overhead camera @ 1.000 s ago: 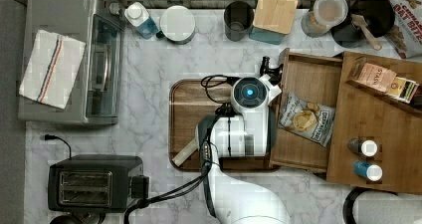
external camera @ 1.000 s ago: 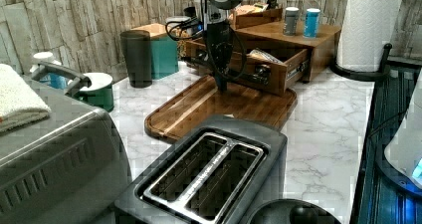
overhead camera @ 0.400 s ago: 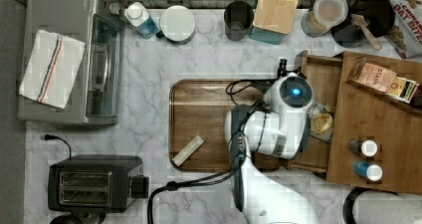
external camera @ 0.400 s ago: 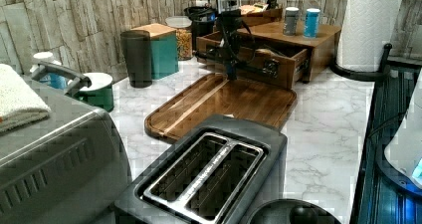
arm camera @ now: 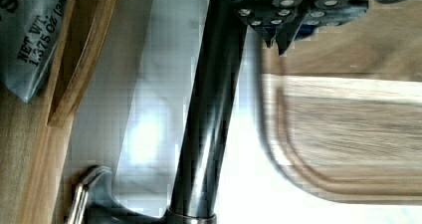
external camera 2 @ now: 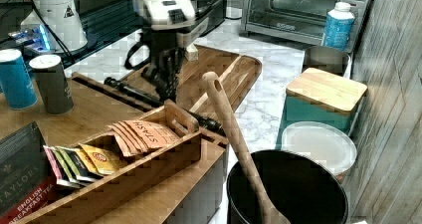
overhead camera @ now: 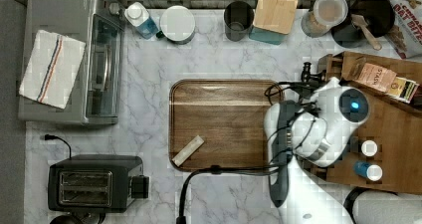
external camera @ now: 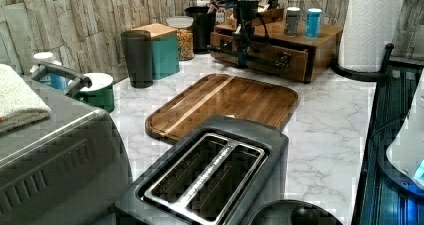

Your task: Close the drawer.

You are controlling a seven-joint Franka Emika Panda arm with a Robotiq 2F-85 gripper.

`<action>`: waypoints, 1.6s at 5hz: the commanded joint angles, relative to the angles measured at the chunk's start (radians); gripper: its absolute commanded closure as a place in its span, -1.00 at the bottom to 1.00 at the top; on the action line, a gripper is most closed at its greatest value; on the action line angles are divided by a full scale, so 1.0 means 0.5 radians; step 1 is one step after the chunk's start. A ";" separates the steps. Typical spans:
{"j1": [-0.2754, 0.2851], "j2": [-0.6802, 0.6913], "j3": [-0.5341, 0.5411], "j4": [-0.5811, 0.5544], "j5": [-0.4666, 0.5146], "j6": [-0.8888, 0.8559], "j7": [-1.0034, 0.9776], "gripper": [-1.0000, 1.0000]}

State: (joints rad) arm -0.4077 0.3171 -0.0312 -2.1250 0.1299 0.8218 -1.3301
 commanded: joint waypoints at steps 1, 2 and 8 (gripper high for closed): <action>-0.288 0.080 -0.290 0.345 -0.070 0.304 -0.039 1.00; -0.085 -0.032 -0.431 0.269 -0.394 0.224 0.326 1.00; -0.101 -0.033 -0.415 0.269 -0.402 0.224 0.330 1.00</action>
State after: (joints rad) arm -0.3433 0.3384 -0.1083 -2.1094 -0.0360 0.8838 -1.1611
